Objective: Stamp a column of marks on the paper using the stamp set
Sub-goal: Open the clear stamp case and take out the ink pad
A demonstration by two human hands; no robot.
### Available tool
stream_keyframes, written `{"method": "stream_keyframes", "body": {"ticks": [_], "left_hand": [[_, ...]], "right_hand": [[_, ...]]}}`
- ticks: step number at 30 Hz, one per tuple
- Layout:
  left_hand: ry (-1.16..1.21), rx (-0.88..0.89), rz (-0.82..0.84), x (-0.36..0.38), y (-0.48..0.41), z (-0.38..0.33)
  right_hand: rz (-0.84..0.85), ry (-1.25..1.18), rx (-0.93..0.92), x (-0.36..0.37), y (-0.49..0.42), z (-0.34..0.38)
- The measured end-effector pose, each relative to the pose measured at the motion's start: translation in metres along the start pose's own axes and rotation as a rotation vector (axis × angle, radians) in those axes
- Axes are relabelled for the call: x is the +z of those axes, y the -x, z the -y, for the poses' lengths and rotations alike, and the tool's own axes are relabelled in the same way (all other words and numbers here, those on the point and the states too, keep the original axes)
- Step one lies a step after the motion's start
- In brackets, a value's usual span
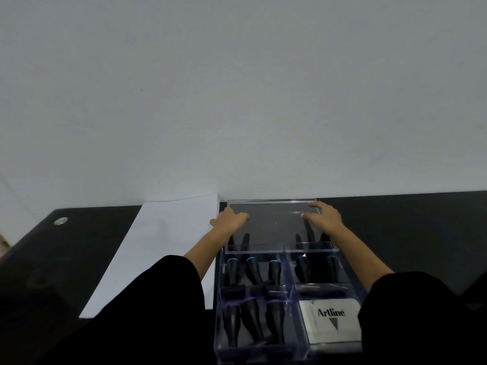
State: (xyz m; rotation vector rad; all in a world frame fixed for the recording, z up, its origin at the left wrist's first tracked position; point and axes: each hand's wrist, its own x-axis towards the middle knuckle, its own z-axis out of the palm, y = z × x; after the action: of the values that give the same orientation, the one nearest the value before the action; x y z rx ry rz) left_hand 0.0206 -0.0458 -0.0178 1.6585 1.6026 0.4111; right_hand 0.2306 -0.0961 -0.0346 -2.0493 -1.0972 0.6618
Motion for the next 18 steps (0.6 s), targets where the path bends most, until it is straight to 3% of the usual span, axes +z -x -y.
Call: {"method": "stream_keyframes", "body": {"ticks": [18], "left_hand": [[-0.135, 0.029, 0.142, 0.0077, -0.0018, -0.0005]], "right_hand": [[0.015, 0.174, 0.071, 0.0015, 0.0017, -0.0006]]}}
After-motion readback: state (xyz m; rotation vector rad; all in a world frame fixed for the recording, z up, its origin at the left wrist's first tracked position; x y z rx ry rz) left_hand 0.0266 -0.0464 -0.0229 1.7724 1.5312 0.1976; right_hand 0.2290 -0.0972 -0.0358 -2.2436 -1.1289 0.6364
